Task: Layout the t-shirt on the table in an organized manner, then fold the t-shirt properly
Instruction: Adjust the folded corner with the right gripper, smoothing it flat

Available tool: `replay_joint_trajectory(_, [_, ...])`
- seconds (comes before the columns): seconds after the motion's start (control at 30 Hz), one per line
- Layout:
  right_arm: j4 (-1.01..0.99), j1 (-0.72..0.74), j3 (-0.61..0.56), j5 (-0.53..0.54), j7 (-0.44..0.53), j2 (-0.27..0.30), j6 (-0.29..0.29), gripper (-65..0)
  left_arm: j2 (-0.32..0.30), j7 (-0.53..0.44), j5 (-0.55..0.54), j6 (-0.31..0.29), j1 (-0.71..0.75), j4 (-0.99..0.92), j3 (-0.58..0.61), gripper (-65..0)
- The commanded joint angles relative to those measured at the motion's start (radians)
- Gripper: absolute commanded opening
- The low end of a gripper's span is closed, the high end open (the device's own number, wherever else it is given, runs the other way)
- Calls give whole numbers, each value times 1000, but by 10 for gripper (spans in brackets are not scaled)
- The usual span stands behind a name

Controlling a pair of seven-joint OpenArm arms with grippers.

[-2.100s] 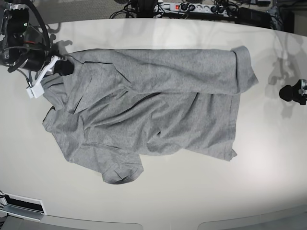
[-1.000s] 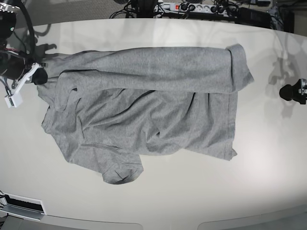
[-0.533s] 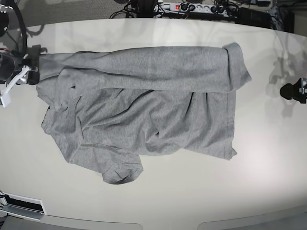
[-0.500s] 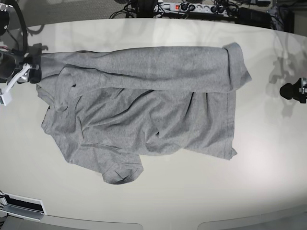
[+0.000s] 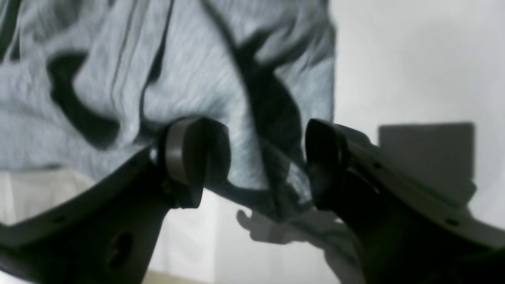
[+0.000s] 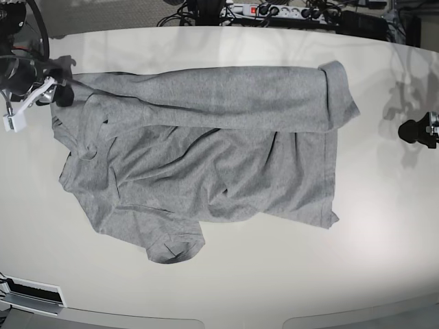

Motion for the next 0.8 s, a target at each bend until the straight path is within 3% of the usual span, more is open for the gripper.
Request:
replay_joint_trajectory(0.0, [13, 5, 8, 13, 24, 18, 7, -241, -39, -7, -19, -6, -14, 13, -9, -249])
replay_joint_trajectory(0.3, [13, 5, 8, -35, 53, 2, -10, -243, -38, -8, -21, -6, -14, 13, -9, -249])
replay_joint_trajectory(0.37, [13, 5, 4, 13, 15, -1, 39, -243, -38, -14, -21, -7, -14, 13, -9, -249])
replay_joint_trajectory(0.47, [13, 5, -28, 107, -55, -3, 39, -248, -35, -14, -20, -13, -14, 13, -9, -249])
replay_joint_trajectory(0.6, [13, 5, -66, -53, 45, -20, 35, -248, -34, -15, -20, -15, -14, 13, -9, -249])
replay_joint_trajectory(0.77, [13, 6, -108, -198, 149, -40, -76, -247, -33, -13, -41, -22, -14, 13, -9, -249])
